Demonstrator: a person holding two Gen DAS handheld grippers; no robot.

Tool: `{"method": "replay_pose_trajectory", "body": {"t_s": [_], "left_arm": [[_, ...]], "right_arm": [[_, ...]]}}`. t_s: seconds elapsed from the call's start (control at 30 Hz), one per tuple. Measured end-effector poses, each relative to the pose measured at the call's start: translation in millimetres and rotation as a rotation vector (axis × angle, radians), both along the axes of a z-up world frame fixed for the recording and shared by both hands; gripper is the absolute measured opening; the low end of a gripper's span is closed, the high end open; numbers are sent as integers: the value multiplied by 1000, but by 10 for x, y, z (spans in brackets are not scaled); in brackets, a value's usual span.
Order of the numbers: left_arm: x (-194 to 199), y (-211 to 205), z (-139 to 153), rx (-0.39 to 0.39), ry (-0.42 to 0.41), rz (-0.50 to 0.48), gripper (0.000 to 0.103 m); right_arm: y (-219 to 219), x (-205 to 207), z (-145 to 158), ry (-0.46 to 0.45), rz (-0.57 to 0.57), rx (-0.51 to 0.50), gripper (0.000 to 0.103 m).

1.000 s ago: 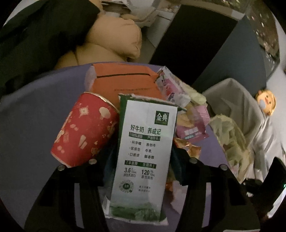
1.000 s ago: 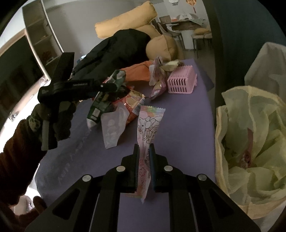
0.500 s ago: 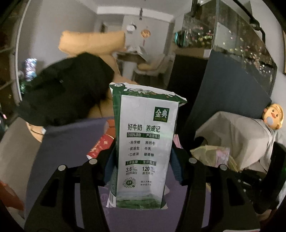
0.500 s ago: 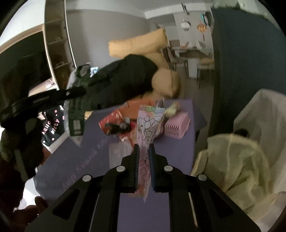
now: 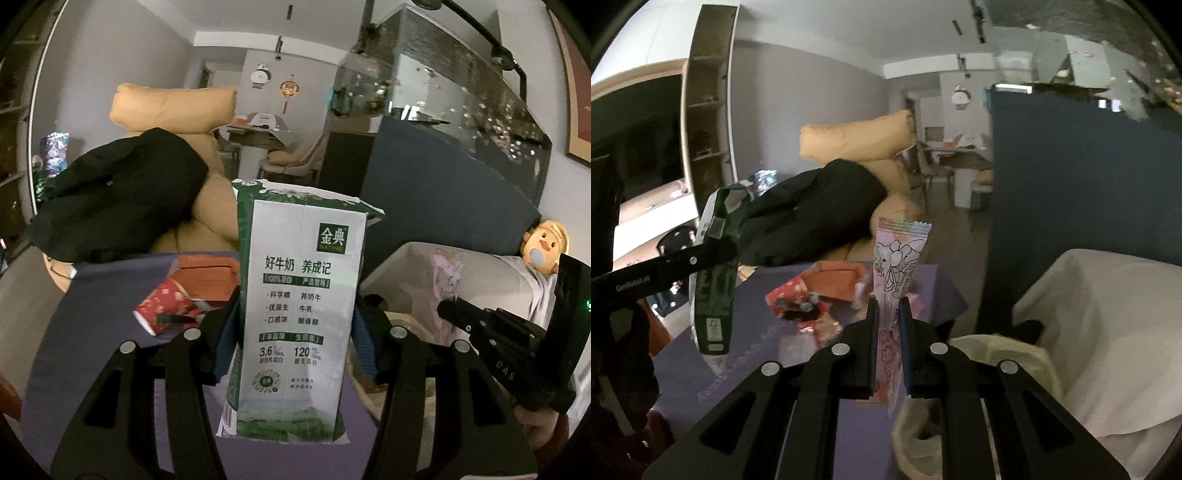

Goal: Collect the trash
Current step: 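Carry the milk carton into the bag and open the left tool while the right tool carries its wrapper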

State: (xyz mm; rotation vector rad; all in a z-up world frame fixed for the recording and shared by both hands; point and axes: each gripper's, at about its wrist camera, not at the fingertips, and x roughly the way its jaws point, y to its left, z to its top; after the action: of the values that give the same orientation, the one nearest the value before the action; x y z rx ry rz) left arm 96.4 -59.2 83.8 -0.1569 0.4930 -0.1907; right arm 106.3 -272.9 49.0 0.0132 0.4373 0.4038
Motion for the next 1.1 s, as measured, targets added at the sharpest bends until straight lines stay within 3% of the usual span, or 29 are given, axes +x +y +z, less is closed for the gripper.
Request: {"method": "replay_pose_trajectory", "body": {"t_s": [0.53, 0.63, 0.7, 0.8, 0.87, 0.97, 1.1], "left_arm": [[474, -1026, -250, -5, 29, -142, 51], [621, -1167, -329, -51, 42, -261, 51], [743, -1242, -408, -129, 55, -441, 51], [849, -1305, -508, -136, 19, -559, 51], [952, -1340, -584, -127, 14, -581, 51], [1174, -1372, -721, -180, 69, -604, 51], [1311, -1401, -839, -219, 67, -563, 51]], "right_arm": [[-914, 5, -156, -19, -200, -4, 12], [-1083, 20, -245, -6, -227, 10, 12], [-1182, 29, -296, 1, -243, 19, 12], [-1282, 34, -369, 14, -268, 24, 12], [-1336, 48, -417, 25, -282, 28, 12], [-1376, 86, -455, 33, -295, 28, 12], [-1407, 127, -470, 38, -308, 40, 12]]}}
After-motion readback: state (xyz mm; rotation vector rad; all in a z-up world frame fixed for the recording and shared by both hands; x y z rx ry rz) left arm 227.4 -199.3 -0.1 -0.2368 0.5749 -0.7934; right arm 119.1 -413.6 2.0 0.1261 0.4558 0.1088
